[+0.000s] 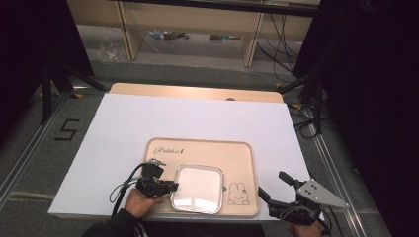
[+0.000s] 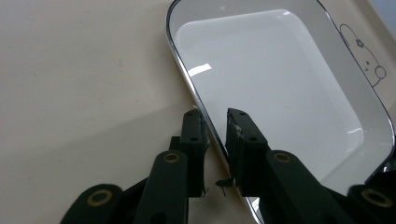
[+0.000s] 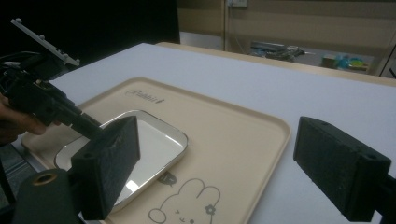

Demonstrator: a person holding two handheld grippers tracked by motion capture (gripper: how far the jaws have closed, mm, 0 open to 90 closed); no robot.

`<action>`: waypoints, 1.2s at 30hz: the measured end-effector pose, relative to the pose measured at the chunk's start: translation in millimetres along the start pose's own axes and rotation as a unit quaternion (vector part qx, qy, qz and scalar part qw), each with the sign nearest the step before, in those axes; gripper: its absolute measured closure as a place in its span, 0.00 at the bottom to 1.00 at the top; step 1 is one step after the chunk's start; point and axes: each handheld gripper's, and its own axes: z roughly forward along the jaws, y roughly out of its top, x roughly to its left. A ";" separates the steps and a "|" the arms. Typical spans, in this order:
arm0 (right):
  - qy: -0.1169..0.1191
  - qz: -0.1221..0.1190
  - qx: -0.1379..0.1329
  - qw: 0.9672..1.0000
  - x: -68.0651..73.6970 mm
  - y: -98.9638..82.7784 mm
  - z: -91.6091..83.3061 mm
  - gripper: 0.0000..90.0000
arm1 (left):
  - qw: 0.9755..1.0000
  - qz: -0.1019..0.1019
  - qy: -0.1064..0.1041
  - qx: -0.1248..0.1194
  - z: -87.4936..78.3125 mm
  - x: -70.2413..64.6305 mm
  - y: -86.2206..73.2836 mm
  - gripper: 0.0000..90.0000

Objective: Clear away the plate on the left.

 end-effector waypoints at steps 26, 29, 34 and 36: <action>-0.002 0.000 0.004 1.000 0.0 0.3 -1.0 0.17 | 1.000 0.004 0.020 -0.012 -5.1 -3.3 -1.6 0.56; 0.002 0.002 0.004 1.000 0.5 0.1 -0.5 0.17 | 0.999 0.005 0.028 -0.016 -9.0 -1.1 -0.2 0.51; -0.002 -0.002 0.003 1.000 0.1 0.1 -0.6 0.17 | 0.999 0.007 0.023 -0.034 -14.8 0.1 1.7 0.42; -0.002 -0.002 0.003 1.000 0.1 0.1 -0.8 0.17 | 0.999 0.005 0.026 -0.043 -15.5 -0.5 2.1 0.41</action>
